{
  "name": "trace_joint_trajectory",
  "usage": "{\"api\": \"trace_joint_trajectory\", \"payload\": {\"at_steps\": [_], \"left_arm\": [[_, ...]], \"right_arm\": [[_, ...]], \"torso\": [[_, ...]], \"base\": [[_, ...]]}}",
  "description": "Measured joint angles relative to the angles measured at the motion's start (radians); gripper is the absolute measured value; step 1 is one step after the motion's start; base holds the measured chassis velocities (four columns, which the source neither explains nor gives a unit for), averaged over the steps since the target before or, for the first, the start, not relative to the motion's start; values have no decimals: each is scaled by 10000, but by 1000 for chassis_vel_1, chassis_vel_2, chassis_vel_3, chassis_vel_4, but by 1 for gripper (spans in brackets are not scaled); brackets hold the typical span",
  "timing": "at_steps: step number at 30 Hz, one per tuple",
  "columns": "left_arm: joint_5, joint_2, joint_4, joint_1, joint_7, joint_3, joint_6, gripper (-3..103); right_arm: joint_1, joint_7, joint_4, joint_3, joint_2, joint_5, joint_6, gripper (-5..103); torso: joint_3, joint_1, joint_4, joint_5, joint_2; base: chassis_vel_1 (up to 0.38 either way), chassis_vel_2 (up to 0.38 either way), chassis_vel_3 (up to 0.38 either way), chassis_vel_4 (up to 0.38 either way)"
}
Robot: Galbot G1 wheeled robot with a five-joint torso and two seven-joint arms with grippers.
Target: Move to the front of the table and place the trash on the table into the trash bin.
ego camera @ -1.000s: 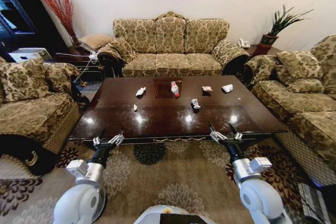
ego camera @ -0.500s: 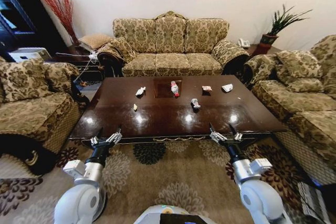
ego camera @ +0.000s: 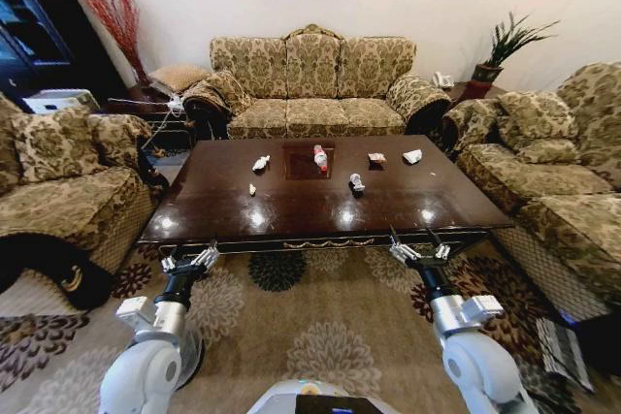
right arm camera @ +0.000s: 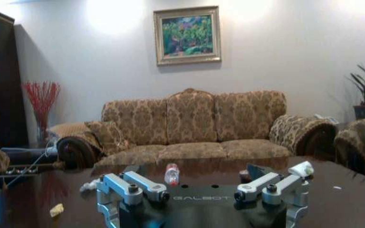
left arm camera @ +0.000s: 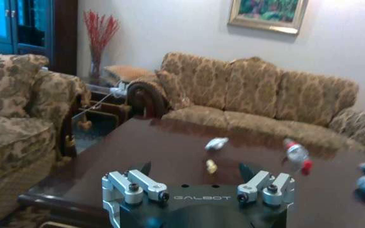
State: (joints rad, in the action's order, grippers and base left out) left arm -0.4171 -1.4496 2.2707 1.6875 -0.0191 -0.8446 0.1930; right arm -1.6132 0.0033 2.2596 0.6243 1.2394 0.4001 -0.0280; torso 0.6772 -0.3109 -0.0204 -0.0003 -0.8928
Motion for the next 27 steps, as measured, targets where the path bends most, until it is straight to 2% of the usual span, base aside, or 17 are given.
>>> {"api": "trace_joint_trajectory", "payload": {"at_steps": [3, 10, 18, 24, 26, 27], "left_arm": [[15, 279, -660, 8, -61, -139, -142, 94], [95, 460, -1364, 44, -115, -304, -284, 94], [474, 499, -2332, -14, -186, -266, -362, 94], [1176, 444, -3046, -96, -339, -178, -43, 94], [1596, 440, -3516, -125, -366, -182, 123, 94], [1911, 512, -3918, -128, -349, -199, 206, 94]], "right_arm": [[-21, -41, -25, 35, -33, -23, 96, 100], [-28, -83, -219, 94, -19, -21, 263, 100], [73, -143, -525, 102, 56, 35, 516, 100], [151, -227, -680, 78, -28, 216, 700, 100], [191, -261, -717, 8, 1, 271, 821, 100], [205, -278, -726, -63, 39, 316, 963, 100]], "torso": [[4, -10, -1, 1, 4], [1, -2, 1, 2, 3], [0, -1, 1, 3, 3], [1, -2, 0, -2, 3], [0, -1, 0, 8, 3], [0, -2, 0, 0, 3]], "base": [[-7, 17, -1, -19], [29, 48, -47, -67], [192, 154, -174, -169], [277, 271, -260, -266], [290, 305, -292, -293], [287, 234, -268, -280]]}}
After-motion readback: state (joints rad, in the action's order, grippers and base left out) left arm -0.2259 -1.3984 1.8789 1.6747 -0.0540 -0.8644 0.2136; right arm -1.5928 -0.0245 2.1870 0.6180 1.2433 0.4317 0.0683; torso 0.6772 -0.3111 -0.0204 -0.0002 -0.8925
